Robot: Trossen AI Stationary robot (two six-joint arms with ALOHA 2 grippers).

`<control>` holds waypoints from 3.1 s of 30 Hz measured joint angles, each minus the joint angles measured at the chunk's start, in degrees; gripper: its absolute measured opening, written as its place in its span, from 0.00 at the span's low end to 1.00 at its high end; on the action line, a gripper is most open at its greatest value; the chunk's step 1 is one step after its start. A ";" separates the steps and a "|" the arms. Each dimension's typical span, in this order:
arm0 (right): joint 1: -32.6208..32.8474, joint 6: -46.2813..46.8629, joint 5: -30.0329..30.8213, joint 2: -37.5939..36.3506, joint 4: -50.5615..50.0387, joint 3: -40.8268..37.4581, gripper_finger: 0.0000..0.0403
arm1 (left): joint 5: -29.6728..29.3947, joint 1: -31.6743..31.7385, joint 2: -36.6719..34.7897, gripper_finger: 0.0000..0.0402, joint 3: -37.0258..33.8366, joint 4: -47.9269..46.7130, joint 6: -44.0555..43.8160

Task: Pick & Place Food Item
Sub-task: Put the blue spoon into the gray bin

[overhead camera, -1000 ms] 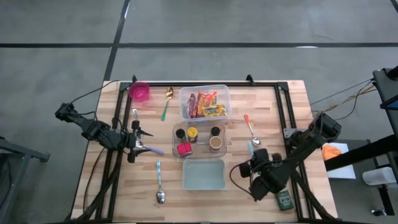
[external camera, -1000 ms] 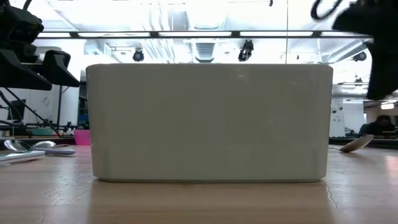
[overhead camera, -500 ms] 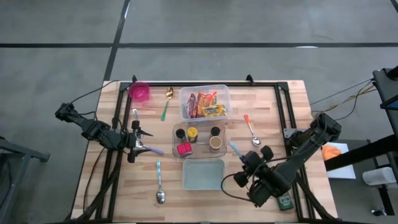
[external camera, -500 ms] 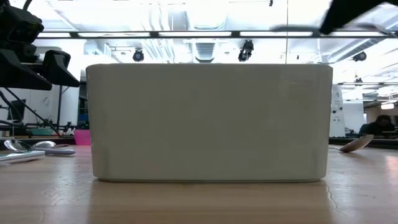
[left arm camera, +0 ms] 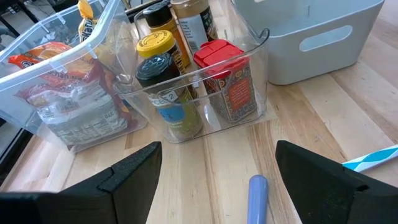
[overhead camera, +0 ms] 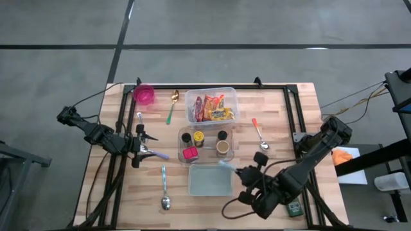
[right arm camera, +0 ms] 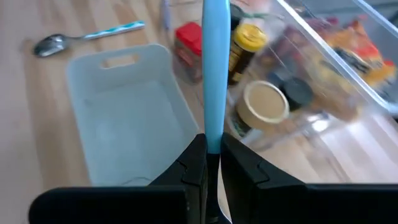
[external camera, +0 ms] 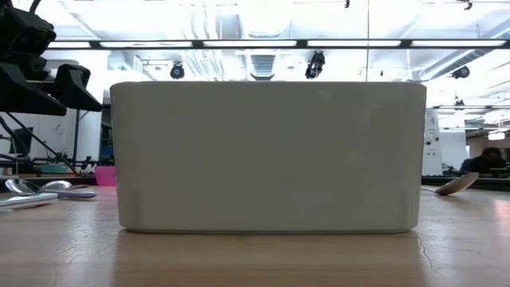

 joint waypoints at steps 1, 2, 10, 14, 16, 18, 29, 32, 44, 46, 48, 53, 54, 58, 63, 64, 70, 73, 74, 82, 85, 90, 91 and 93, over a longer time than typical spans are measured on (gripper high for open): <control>-0.23 -2.14 -0.40 -0.02 1.45 0.00 0.07 | 0.00 0.00 0.00 0.79 0.00 0.00 0.00; -0.56 -4.09 -1.04 -0.03 2.90 0.00 0.07 | 0.00 0.00 0.00 0.79 0.00 0.02 0.00; -4.90 -22.24 -10.42 -0.09 17.40 -1.08 0.07 | 0.01 0.00 0.00 0.79 0.00 0.00 0.00; -7.99 -29.55 -17.57 -0.09 23.26 -2.91 0.07 | 0.00 0.00 0.00 0.79 0.00 0.00 0.00; -9.73 -31.64 -20.04 0.03 24.69 -3.90 0.07 | 0.01 0.00 0.00 0.79 0.00 0.02 0.00; -11.32 -33.28 -22.47 0.13 25.98 -5.05 0.07 | -0.01 0.00 0.00 0.79 0.00 0.01 0.00; -17.38 -37.31 -35.41 0.19 38.82 -14.35 0.07 | -0.01 0.00 0.00 0.79 0.00 0.01 0.00; -18.31 -37.29 -37.34 0.22 43.31 -17.09 0.07 | 0.01 0.00 0.00 0.79 0.00 0.01 0.00; -19.85 -34.44 -38.75 0.48 56.49 -27.68 0.07 | -0.01 0.00 0.00 0.79 0.00 0.02 0.00; -20.12 -33.93 -38.75 0.48 58.68 -29.10 0.07 | -0.01 0.00 0.00 0.79 0.00 0.02 0.00; -20.30 -34.06 -38.59 0.47 60.15 -30.18 0.07 | 0.01 0.00 0.00 0.79 0.00 0.01 0.00; -20.30 -34.23 -38.53 0.33 61.17 -31.10 0.07 | -0.01 0.00 0.00 0.79 0.00 0.02 0.00; -20.30 -34.23 -38.52 0.33 61.19 -31.14 0.07 | 0.00 0.00 0.00 0.79 0.00 0.00 0.00; -20.30 -34.07 -38.49 0.35 61.21 -30.90 0.07 | 0.00 0.00 0.00 0.79 0.00 0.01 0.00; -20.52 -34.54 -38.70 0.47 60.61 -30.18 0.07 | 0.01 0.00 0.00 0.79 0.00 0.00 0.00; -20.60 -34.99 -38.71 0.48 60.58 -30.20 0.07 | -0.01 0.00 0.00 0.79 0.00 0.02 0.00; -21.28 -35.43 -37.18 0.48 60.59 -31.27 0.07 | 0.01 0.00 0.00 0.79 0.00 0.00 0.00; -21.41 -35.53 -37.19 0.48 60.55 -31.47 0.07 | 0.01 0.00 0.00 0.79 0.00 0.02 0.00; -21.41 -35.52 -37.21 0.48 60.54 -31.48 0.07 | 0.01 0.00 0.00 0.79 0.00 0.02 0.00; -21.41 -34.76 -38.13 0.52 61.38 -31.54 0.07 | -0.01 0.00 0.00 0.79 0.00 0.02 0.00; -21.50 -33.70 -38.68 0.52 61.87 -31.54 0.07 | 0.00 0.00 0.00 0.79 0.00 0.01 0.00; -21.66 -33.45 -38.73 0.55 62.40 -31.56 0.07 | -0.01 0.00 0.00 0.79 0.00 0.00 0.00; -21.80 -33.26 -38.78 0.55 62.48 -31.56 0.08 | 0.01 0.00 0.00 0.79 0.00 0.02 0.00; -21.87 -33.20 -38.94 0.55 62.55 -31.56 0.12 | 0.01 0.00 0.00 0.79 0.00 0.02 0.00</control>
